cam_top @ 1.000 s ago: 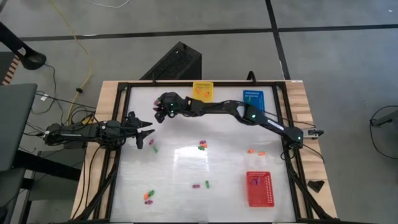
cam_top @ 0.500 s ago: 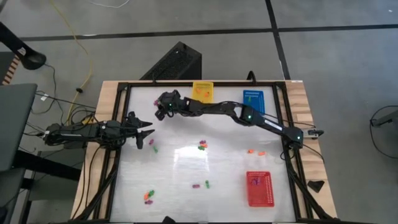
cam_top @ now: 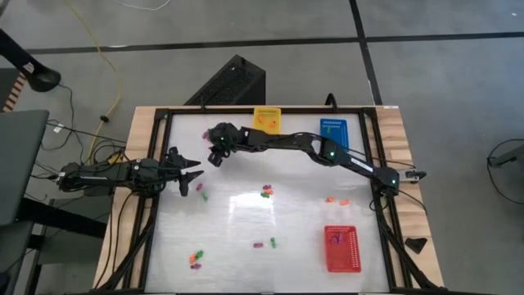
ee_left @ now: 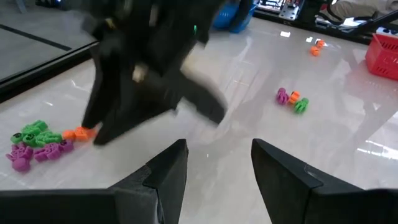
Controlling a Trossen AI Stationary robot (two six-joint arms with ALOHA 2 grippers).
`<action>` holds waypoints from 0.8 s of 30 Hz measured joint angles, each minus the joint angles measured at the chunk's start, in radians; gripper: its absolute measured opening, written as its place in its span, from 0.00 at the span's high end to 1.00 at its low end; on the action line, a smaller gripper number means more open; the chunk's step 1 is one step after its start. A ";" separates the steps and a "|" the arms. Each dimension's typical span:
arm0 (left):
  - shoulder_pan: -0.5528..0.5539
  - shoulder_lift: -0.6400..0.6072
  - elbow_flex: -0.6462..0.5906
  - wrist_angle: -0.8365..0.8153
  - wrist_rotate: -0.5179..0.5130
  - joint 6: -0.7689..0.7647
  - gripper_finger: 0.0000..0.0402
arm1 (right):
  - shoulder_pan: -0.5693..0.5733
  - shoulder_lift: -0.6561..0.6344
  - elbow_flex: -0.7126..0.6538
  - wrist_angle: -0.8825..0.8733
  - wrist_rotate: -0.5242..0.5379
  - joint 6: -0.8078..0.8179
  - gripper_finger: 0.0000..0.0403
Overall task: Sort Halloween decoration
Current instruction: Put the orange skeleton toy into the yellow bin
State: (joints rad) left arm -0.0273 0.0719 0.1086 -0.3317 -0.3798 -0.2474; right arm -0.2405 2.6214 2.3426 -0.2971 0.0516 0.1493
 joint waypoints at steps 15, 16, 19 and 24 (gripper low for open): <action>0.000 0.000 0.000 0.000 0.001 0.000 0.58 | 0.196 -0.139 0.000 -0.580 -0.041 -0.020 0.61; 0.000 0.000 0.000 0.000 0.001 0.000 0.58 | 0.214 -0.153 0.000 -0.645 -0.032 -0.011 0.61; 0.000 0.000 0.000 0.000 0.001 0.000 0.58 | 0.271 -0.214 -0.001 -0.889 -0.027 0.016 0.61; 0.000 0.000 0.000 0.000 0.001 0.000 0.58 | 0.346 -0.282 -0.002 -1.263 0.000 0.111 0.61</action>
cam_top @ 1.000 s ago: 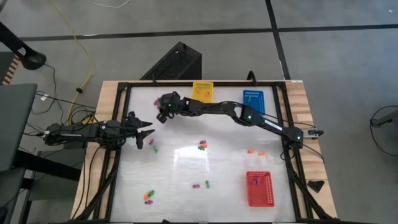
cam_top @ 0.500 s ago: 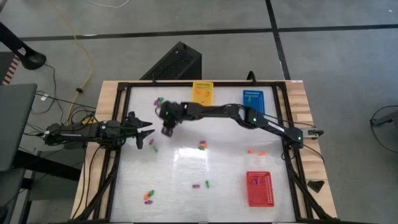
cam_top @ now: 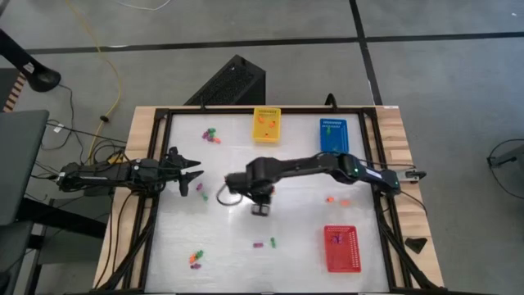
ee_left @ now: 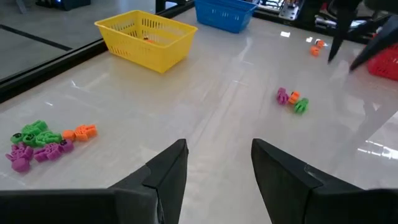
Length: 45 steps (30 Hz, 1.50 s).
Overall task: Sort Halloween decoration
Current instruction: Put the orange skeleton toy into the yellow bin
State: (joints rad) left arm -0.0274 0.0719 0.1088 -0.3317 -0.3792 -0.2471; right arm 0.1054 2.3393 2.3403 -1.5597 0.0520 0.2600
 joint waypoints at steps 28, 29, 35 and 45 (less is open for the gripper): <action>0.000 0.000 0.000 0.000 0.000 0.000 0.58 | 0.123 -0.790 -1.274 0.201 -0.150 0.563 0.44; 0.000 0.000 0.000 0.000 0.000 0.000 0.58 | 0.124 -0.785 -1.292 0.209 -0.155 0.530 0.43; 0.000 0.000 0.000 0.000 0.000 0.000 0.58 | 0.123 -0.756 -1.361 0.223 -0.157 0.400 0.42; 0.000 0.000 0.000 0.000 0.000 0.000 0.58 | 0.113 -0.756 -1.486 0.349 -0.155 0.221 0.47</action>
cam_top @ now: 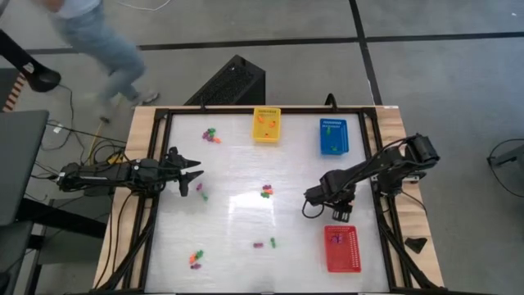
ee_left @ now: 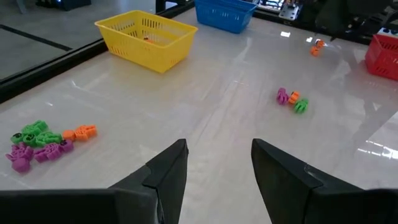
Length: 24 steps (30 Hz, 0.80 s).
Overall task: Sort Halloween decoration
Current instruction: Put the orange skeleton toy into the yellow bin
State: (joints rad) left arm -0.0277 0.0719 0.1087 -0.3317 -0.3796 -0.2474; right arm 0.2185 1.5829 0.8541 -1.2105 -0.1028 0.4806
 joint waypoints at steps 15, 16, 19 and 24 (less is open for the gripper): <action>0.000 0.000 0.000 0.000 0.000 0.000 0.58 | -0.079 0.000 -0.079 0.110 -0.002 -0.140 0.62; 0.000 0.000 0.000 0.000 0.000 0.000 0.58 | -0.079 0.000 -0.079 0.111 -0.002 -0.149 0.65; 0.000 0.000 0.000 0.000 0.000 0.000 0.58 | -0.078 0.000 -0.072 0.106 -0.002 -0.166 0.78; 0.000 0.000 0.000 0.000 0.000 0.000 0.58 | -0.091 0.000 -0.029 0.082 -0.005 -0.168 0.95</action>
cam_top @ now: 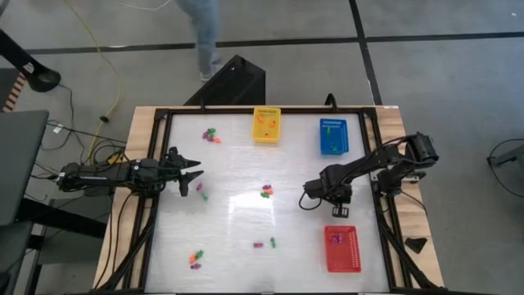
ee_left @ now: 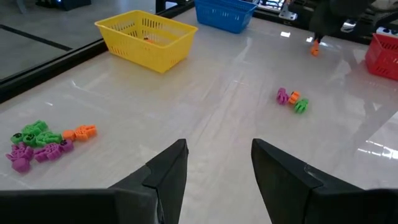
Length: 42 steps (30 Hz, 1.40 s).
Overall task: Sort Halloween decoration
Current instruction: Put the orange skeleton toy into the yellow bin
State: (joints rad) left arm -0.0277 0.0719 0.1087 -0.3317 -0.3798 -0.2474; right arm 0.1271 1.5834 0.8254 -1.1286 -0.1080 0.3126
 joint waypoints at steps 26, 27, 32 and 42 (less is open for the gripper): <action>0.000 0.000 0.000 0.000 0.000 0.000 0.58 | -0.338 0.002 0.615 0.034 0.213 -0.297 0.95; 0.000 0.000 0.000 0.000 0.000 0.000 0.58 | -0.356 0.009 0.616 0.122 0.213 -0.324 0.95; 0.000 0.000 0.000 0.000 0.000 0.000 0.58 | -0.439 0.078 0.616 0.465 0.211 -0.400 0.95; 0.000 0.000 0.000 0.000 0.001 0.000 0.58 | -0.602 0.323 0.615 0.757 0.220 -0.366 0.88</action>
State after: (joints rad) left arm -0.0277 0.0715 0.1088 -0.3317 -0.3790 -0.2471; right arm -0.4754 1.9067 1.4406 -0.3718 0.1123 -0.0532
